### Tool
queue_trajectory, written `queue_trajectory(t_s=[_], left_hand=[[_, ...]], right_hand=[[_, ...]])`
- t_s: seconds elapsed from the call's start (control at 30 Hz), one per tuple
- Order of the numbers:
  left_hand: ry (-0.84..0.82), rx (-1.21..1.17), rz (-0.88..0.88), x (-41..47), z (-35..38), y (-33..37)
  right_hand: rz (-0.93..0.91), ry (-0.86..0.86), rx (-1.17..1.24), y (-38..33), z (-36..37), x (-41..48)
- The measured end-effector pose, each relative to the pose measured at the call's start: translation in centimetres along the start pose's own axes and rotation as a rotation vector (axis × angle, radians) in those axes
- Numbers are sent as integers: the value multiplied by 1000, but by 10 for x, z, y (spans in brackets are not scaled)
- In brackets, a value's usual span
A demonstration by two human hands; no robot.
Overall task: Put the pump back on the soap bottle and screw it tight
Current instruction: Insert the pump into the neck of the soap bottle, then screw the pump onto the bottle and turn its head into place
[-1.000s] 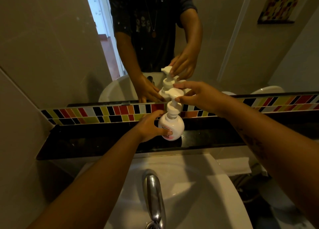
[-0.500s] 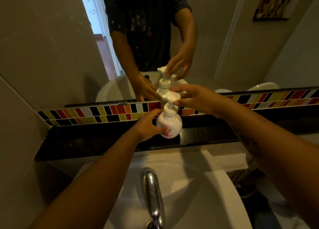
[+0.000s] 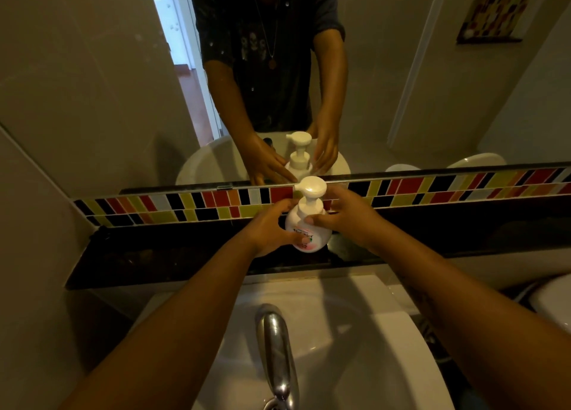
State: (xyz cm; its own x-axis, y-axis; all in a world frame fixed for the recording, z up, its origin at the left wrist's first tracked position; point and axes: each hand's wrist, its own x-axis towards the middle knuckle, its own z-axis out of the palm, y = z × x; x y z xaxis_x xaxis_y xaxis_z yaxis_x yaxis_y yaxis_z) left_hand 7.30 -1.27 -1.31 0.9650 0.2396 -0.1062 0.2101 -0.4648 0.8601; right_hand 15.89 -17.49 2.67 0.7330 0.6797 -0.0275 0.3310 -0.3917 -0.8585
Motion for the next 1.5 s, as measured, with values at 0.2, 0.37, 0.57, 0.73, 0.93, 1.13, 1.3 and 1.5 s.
queue_trajectory(t_s=[0.2,0.37,0.57,0.73,0.93,1.13,1.3,1.5], left_hand=[[25,-67,1,3,6,-8],[32,-86,-9,5,7,-11],[6,-60,3,9,5,-9],[27,-84,-4,8,10,-10],[16,-91,2,9,9,-11],[-28,-59,8,11,3,-13],[-38,-84,12,12,3,-15],[-31,-68,25,14,4,-18]], right_hand=[[29,179,44,4,28,1],[17,118,68,9,26,3],[16,-19,14,17,12,4],[-54,170,-83,14,23,7],[-34,157,-107,13,22,9],[-6,-96,-73,13,1,13],[-57,-125,-79,8,-2,15],[-89,40,-85,2,7,17]])
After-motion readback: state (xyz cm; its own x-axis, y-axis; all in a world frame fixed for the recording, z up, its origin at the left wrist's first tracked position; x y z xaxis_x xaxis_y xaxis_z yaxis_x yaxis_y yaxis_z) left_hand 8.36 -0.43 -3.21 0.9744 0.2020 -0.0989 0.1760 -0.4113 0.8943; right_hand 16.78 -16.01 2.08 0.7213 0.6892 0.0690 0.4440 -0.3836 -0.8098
